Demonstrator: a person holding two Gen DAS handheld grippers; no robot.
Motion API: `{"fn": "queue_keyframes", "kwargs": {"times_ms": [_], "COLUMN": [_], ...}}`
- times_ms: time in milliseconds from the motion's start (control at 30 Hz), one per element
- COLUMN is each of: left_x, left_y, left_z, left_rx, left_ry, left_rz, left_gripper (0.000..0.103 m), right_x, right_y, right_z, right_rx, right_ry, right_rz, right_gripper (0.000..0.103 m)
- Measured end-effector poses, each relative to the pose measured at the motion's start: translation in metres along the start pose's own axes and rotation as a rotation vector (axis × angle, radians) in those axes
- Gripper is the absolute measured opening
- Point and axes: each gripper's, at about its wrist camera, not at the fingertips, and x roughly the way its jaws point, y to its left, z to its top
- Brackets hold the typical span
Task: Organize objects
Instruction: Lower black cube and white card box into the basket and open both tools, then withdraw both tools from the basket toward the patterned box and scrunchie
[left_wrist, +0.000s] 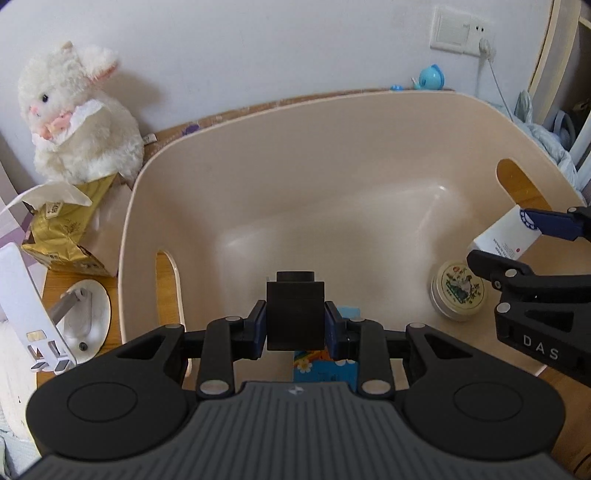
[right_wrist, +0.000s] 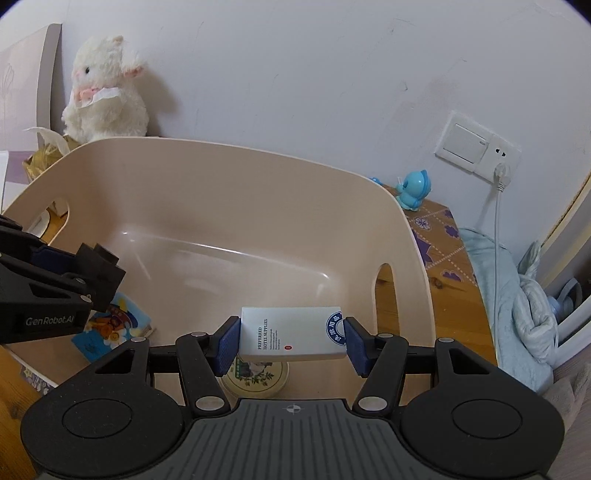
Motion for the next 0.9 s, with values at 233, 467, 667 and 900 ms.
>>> {"fn": "queue_keyframes", "kwargs": {"times_ms": [233, 467, 667, 900], "left_x": [-0.003, -0.022, -0.05, -0.076], "left_y": [0.005, 0.004, 0.002, 0.008], "left_z": [0.0, -0.003, -0.004, -0.014], "left_rx": [-0.04, -0.072, -0.057, -0.075], "left_ry": [0.0, -0.071, -0.137, -0.171], "left_rz": [-0.014, -0.054, -0.036, -0.017], "left_gripper": [0.046, 0.063, 0.073, 0.074], "right_x": [-0.006, -0.025, -0.052, -0.088], "right_y": [-0.003, -0.014, -0.021, -0.022], "right_z": [-0.001, -0.003, -0.004, -0.012], "right_rx": [0.013, 0.067, 0.1, 0.106], "right_ry": [-0.008, -0.064, -0.11, -0.167], "right_rz": [-0.004, -0.007, 0.004, 0.003], "right_gripper": [0.07, 0.092, 0.099, 0.103]}}
